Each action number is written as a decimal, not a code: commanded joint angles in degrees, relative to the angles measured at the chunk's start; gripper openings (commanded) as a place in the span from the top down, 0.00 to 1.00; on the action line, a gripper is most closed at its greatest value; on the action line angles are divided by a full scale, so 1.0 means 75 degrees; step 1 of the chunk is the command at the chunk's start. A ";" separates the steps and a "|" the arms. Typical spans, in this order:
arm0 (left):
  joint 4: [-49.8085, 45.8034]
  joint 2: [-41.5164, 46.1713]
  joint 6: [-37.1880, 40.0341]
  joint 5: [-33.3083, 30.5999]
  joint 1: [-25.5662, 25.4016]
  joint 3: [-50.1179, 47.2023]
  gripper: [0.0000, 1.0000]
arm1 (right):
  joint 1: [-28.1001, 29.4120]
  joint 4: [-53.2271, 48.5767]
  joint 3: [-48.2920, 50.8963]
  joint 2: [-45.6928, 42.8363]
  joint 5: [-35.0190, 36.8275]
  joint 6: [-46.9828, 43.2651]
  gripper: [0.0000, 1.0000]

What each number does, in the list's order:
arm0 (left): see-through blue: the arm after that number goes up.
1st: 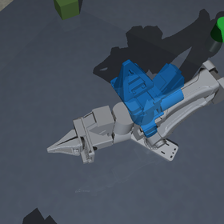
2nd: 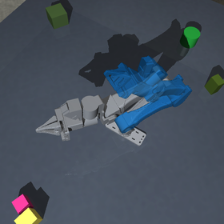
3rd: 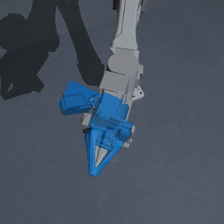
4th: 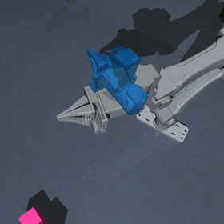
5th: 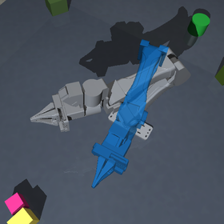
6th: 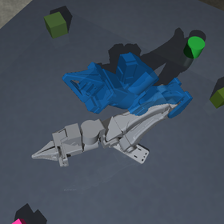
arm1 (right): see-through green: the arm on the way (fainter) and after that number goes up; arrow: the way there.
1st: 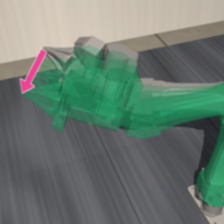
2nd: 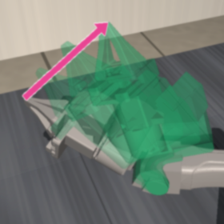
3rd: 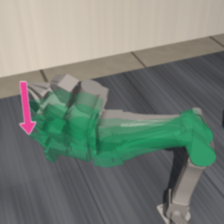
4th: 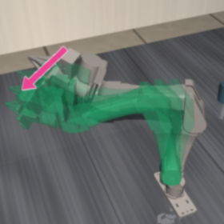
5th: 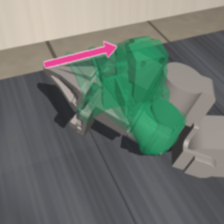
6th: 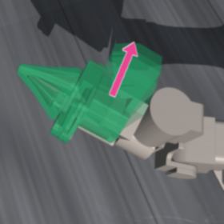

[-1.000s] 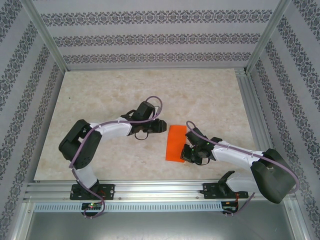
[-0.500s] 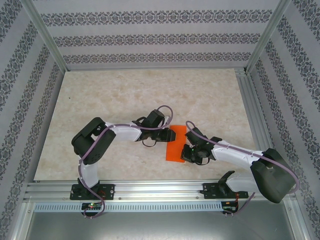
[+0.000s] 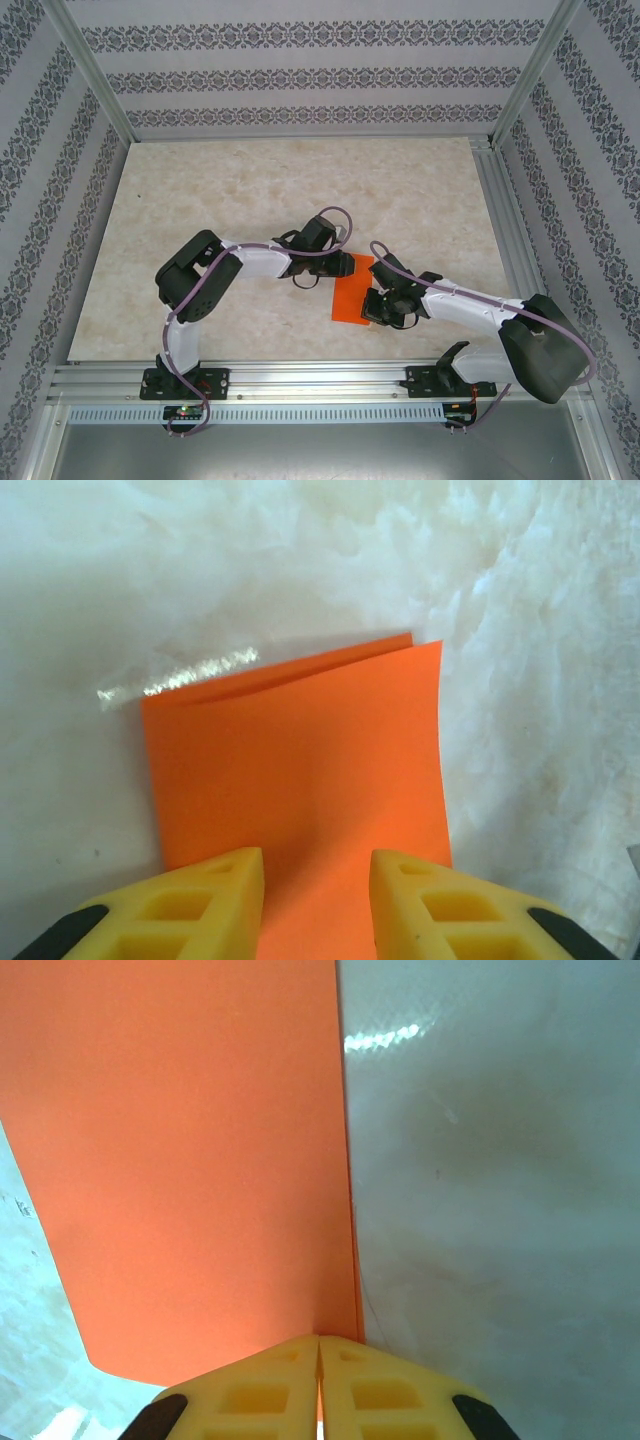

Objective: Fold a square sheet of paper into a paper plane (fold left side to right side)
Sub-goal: First fold the square sheet of paper in half at the center of the table.

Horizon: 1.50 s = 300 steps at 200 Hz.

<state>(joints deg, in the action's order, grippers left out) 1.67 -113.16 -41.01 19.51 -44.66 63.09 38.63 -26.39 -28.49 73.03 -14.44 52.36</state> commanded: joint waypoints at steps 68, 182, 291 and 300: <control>-0.0234 -0.0891 0.0437 -0.0631 0.0718 0.0898 0.64 | 0.0098 -0.0687 0.0118 0.0142 0.0438 -0.0168 0.91; -0.0616 -0.1341 0.0707 -0.0691 0.1343 0.1935 0.64 | 0.0091 -0.0676 0.0118 0.0108 0.0445 -0.0161 0.91; -0.0224 0.1356 0.0465 0.0689 0.0808 -0.0260 0.63 | 0.0092 -0.0473 0.0026 0.0129 0.0425 -0.0203 0.90; -0.0148 0.1448 0.0332 0.0694 0.0617 -0.0459 0.63 | 0.0095 -0.0465 0.0025 0.0119 0.0425 -0.0196 0.90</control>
<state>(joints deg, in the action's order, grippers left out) -1.61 -103.44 -36.27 21.02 -36.21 64.01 38.63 -26.22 -28.51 72.90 -13.52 52.14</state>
